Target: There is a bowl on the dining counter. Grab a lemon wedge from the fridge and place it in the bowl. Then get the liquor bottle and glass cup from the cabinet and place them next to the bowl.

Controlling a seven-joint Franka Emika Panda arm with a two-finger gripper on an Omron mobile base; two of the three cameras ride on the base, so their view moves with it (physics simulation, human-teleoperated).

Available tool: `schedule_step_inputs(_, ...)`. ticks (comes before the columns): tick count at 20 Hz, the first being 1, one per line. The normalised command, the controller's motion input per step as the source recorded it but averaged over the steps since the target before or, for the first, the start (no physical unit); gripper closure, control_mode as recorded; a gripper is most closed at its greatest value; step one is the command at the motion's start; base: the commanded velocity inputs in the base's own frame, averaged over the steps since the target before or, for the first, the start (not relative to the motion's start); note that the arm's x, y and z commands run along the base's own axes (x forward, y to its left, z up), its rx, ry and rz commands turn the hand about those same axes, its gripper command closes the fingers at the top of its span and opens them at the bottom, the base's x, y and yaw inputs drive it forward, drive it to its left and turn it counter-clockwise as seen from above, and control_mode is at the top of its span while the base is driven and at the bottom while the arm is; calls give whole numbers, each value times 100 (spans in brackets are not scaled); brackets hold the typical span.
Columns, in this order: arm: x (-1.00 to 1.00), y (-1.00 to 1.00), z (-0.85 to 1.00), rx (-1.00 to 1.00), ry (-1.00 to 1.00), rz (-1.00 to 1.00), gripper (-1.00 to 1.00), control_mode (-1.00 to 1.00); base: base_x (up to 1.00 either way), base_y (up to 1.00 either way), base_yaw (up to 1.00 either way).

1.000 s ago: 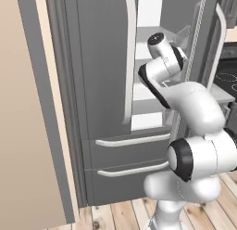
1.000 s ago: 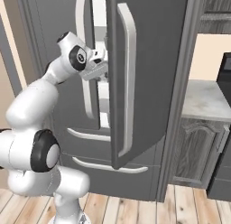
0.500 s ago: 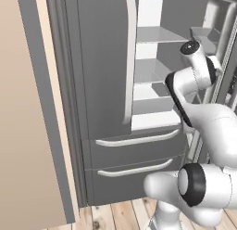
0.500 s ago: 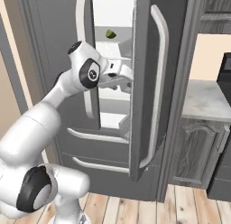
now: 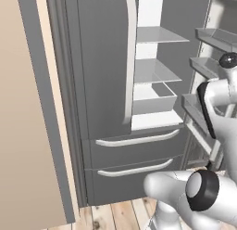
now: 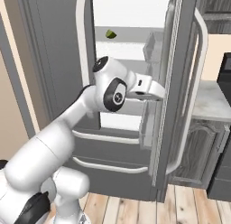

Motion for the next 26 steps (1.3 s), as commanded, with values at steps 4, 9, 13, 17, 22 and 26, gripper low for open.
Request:
schedule_step_inputs(4,43,-100,14,15,0,0,-100,-100,0,0,0)
schedule_step_inputs(9,74,-99,2,20,0,6,-100,-100,0,0,0)
schedule_step_inputs(13,-34,-51,3,5,-23,8,-100,-100,0,0,0)
schedule_step_inputs(17,-100,21,6,0,-40,12,-100,-100,0,0,0)
schedule_step_inputs(22,-80,85,-15,0,-34,18,-100,-100,0,0,0)
schedule_step_inputs(26,-33,100,-31,0,-31,13,-100,-100,0,0,0)
